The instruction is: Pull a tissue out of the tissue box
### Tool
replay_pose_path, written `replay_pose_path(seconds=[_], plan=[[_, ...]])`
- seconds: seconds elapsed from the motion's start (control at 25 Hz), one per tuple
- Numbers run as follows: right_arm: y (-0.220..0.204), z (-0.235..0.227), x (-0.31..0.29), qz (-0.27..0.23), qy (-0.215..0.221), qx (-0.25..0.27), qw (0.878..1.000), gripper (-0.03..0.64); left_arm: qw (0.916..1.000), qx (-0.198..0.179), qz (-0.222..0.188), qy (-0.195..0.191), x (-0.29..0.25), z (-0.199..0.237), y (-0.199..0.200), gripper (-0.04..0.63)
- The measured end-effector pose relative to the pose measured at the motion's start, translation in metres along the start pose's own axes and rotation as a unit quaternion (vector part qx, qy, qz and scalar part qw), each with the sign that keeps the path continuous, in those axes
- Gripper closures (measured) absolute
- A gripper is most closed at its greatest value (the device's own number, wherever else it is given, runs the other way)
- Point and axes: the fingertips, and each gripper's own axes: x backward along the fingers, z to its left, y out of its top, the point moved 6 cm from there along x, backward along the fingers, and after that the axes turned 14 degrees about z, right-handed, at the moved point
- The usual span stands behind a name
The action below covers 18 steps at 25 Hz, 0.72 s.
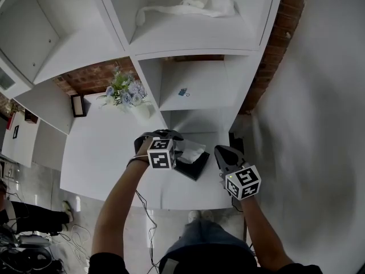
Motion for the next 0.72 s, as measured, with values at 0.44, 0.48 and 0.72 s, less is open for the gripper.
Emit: replay_pose_path(seconds=[0.44, 0.48, 0.72], plan=[[0.000, -0.002, -0.002, 0.004, 0.003, 0.001, 1.000, 0.618, 0.9983, -0.036, 0.039, -0.024, -0.018, -0.003, 0.002, 0.466], [0.000, -0.002, -0.002, 0.004, 0.003, 0.001, 1.000, 0.618, 0.9982, -0.039, 0.039, -0.021, -0.018, -0.003, 0.002, 0.471], [0.001, 0.001, -0.004, 0.005, 0.005, 0.002, 1.000, 0.618, 0.9973, -0.058, 0.044, -0.004, -0.017, -0.008, 0.002, 0.499]])
